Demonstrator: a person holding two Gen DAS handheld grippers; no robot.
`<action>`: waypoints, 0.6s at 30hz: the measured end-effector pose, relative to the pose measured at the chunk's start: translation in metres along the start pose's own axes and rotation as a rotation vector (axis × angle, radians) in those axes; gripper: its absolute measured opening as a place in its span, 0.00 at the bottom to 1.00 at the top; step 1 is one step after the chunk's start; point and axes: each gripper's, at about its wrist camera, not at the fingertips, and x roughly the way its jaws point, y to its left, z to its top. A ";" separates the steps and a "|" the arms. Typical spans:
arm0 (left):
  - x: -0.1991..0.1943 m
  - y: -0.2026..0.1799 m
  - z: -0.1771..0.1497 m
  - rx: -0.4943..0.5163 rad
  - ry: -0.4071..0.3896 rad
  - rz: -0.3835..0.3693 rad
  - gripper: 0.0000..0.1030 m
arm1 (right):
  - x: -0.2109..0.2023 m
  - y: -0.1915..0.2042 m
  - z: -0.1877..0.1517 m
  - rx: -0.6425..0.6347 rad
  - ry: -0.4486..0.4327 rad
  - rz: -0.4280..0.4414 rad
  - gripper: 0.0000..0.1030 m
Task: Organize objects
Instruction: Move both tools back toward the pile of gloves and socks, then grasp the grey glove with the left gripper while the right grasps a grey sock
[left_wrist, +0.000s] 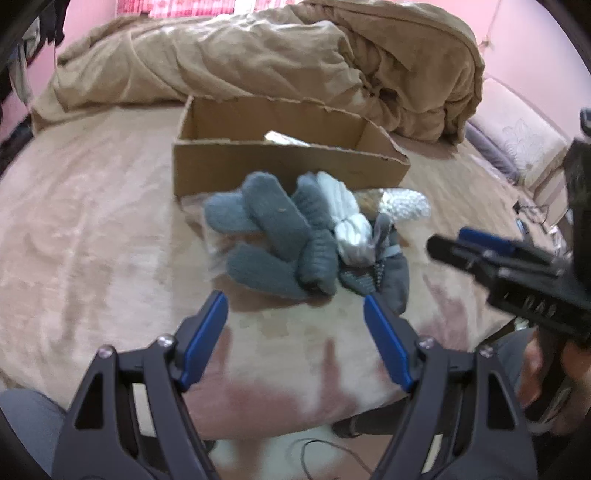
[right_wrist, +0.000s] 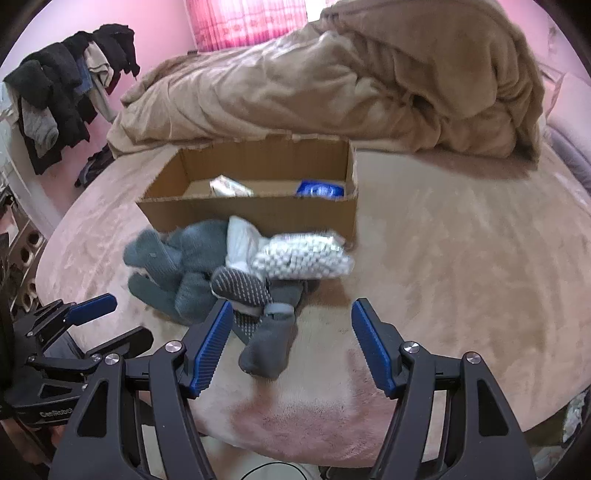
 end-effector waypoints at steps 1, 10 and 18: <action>0.005 0.001 0.000 -0.010 0.006 -0.002 0.74 | 0.005 -0.002 -0.002 0.003 0.011 0.007 0.68; 0.033 -0.001 0.001 -0.007 0.008 -0.006 0.61 | 0.042 -0.014 -0.013 0.028 0.093 0.082 0.66; 0.055 -0.013 0.004 0.024 0.015 -0.018 0.59 | 0.060 -0.012 -0.014 -0.014 0.126 0.115 0.49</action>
